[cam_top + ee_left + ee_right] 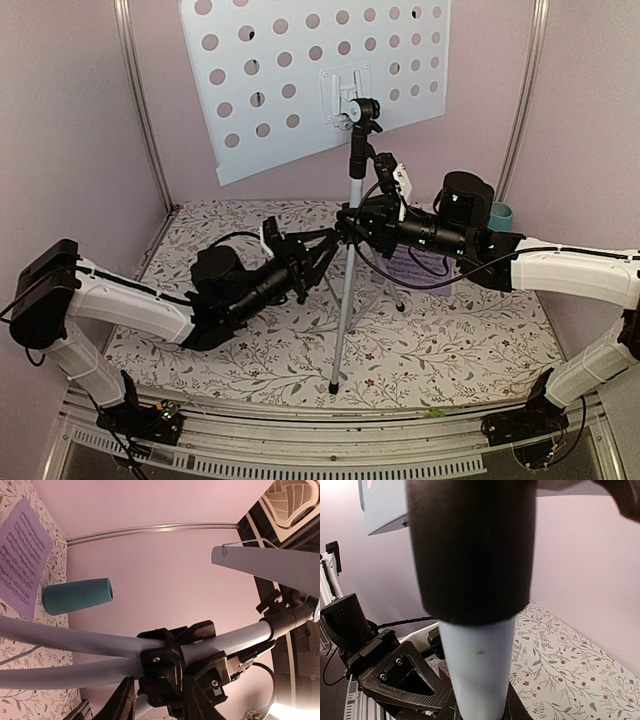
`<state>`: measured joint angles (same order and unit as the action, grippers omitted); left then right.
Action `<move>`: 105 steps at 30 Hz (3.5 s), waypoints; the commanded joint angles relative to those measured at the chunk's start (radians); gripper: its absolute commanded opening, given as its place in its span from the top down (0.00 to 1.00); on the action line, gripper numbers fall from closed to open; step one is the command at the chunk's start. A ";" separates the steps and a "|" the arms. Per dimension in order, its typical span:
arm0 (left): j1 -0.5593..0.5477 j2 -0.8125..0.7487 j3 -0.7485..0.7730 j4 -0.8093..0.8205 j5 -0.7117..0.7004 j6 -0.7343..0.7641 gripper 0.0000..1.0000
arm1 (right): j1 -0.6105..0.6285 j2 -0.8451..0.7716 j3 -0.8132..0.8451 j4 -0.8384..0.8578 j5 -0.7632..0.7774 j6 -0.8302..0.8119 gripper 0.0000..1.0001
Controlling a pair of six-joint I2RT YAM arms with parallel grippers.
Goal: Set up the instrument practice props
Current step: Screw the knob on the music stand.
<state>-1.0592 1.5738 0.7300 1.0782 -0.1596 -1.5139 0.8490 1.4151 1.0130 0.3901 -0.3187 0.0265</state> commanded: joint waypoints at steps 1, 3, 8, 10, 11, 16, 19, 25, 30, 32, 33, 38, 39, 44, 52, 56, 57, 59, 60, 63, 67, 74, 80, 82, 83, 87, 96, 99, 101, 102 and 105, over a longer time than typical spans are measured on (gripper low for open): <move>0.023 0.015 0.034 -0.002 0.043 0.037 0.68 | 0.012 0.059 -0.053 -0.132 0.002 0.082 1.00; 0.032 0.012 0.042 -0.023 0.055 0.058 0.69 | 0.012 0.060 -0.054 -0.133 0.003 0.083 1.00; 0.049 0.002 0.050 -0.064 0.086 0.095 0.71 | 0.012 0.061 -0.054 -0.135 0.006 0.082 1.00; 0.053 -0.001 0.055 -0.083 0.100 0.114 0.72 | 0.012 0.061 -0.054 -0.135 0.007 0.081 1.00; 0.055 -0.003 0.059 -0.093 0.109 0.129 0.73 | 0.012 0.062 -0.052 -0.137 0.007 0.081 1.00; 0.061 -0.026 0.078 -0.177 0.148 0.258 0.77 | 0.013 0.066 -0.045 -0.144 0.006 0.077 1.00; 0.070 -0.053 0.079 -0.231 0.152 0.337 0.79 | 0.013 0.066 -0.043 -0.149 0.007 0.074 1.00; 0.079 -0.067 0.098 -0.273 0.195 0.468 0.80 | 0.012 0.069 -0.040 -0.152 0.010 0.076 1.00; 0.080 -0.076 0.097 -0.293 0.208 0.609 0.79 | 0.012 0.065 -0.027 -0.164 0.012 0.075 1.00; 0.081 -0.083 0.098 -0.296 0.217 0.664 0.79 | 0.013 0.069 -0.022 -0.169 0.013 0.075 1.00; 0.082 -0.086 0.100 -0.298 0.219 0.698 0.79 | 0.013 0.071 -0.018 -0.177 0.014 0.074 1.00; 0.081 -0.089 0.116 -0.320 0.243 0.848 0.82 | 0.014 0.064 -0.006 -0.204 0.028 0.065 1.00; 0.082 -0.089 0.118 -0.318 0.248 0.876 0.83 | 0.014 0.061 -0.008 -0.204 0.029 0.064 1.00; 0.083 -0.079 0.112 -0.268 0.264 1.055 0.88 | 0.013 0.073 0.001 -0.205 0.018 0.062 1.00; 0.079 -0.067 0.089 -0.212 0.274 1.363 0.94 | 0.014 0.092 0.018 -0.209 0.010 0.061 1.00; 0.078 -0.063 0.086 -0.204 0.282 1.517 0.95 | 0.013 0.099 0.019 -0.205 0.002 0.064 1.00; 0.078 -0.060 0.087 -0.203 0.283 1.552 0.96 | 0.014 0.102 0.020 -0.205 0.000 0.065 1.00; 0.077 -0.055 0.088 -0.202 0.289 1.626 0.96 | 0.014 0.109 0.024 -0.205 -0.004 0.066 1.00; 0.078 -0.055 0.088 -0.201 0.295 1.673 0.97 | 0.013 0.110 0.026 -0.205 -0.005 0.066 1.00; 0.074 -0.051 0.083 -0.202 0.290 1.785 0.97 | 0.013 0.112 0.031 -0.206 -0.007 0.063 1.00; 0.072 -0.049 0.086 -0.223 0.285 1.924 0.98 | 0.014 0.115 0.035 -0.214 -0.008 0.058 1.00; 0.064 -0.042 0.100 -0.276 0.247 2.145 0.98 | 0.014 0.120 0.047 -0.229 -0.006 0.049 1.00; 0.052 -0.039 0.091 -0.291 0.215 2.323 0.99 | 0.014 0.126 0.054 -0.235 -0.010 0.047 1.00; 0.049 -0.037 0.088 -0.295 0.207 2.366 1.00 | 0.014 0.128 0.053 -0.236 -0.010 0.046 1.00; 0.047 -0.035 0.089 -0.296 0.197 2.381 1.00 | 0.014 0.129 0.054 -0.236 -0.011 0.047 1.00; 0.048 -0.037 0.089 -0.291 0.178 2.385 0.94 | 0.014 0.130 0.054 -0.237 -0.011 0.049 1.00; 0.049 -0.081 0.059 -0.237 0.118 2.149 0.48 | 0.014 0.123 0.050 -0.238 -0.007 0.041 1.00; 0.049 -0.116 0.028 -0.213 0.103 2.043 0.43 | 0.014 0.122 0.046 -0.237 -0.007 0.037 1.00; 0.050 -0.137 0.004 -0.198 0.098 1.963 0.43 | 0.014 0.122 0.047 -0.240 -0.008 0.036 1.00; 0.051 -0.147 -0.006 -0.198 0.099 1.927 0.43 | 0.014 0.122 0.047 -0.239 -0.009 0.036 1.00; 0.054 -0.180 -0.034 -0.193 0.090 1.787 0.44 | 0.014 0.120 0.043 -0.239 -0.006 0.036 1.00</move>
<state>-1.0016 1.4509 0.7303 0.8402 -0.0483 0.4946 0.8444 1.4570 1.0943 0.3126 -0.3134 0.0380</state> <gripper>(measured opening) 0.564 0.174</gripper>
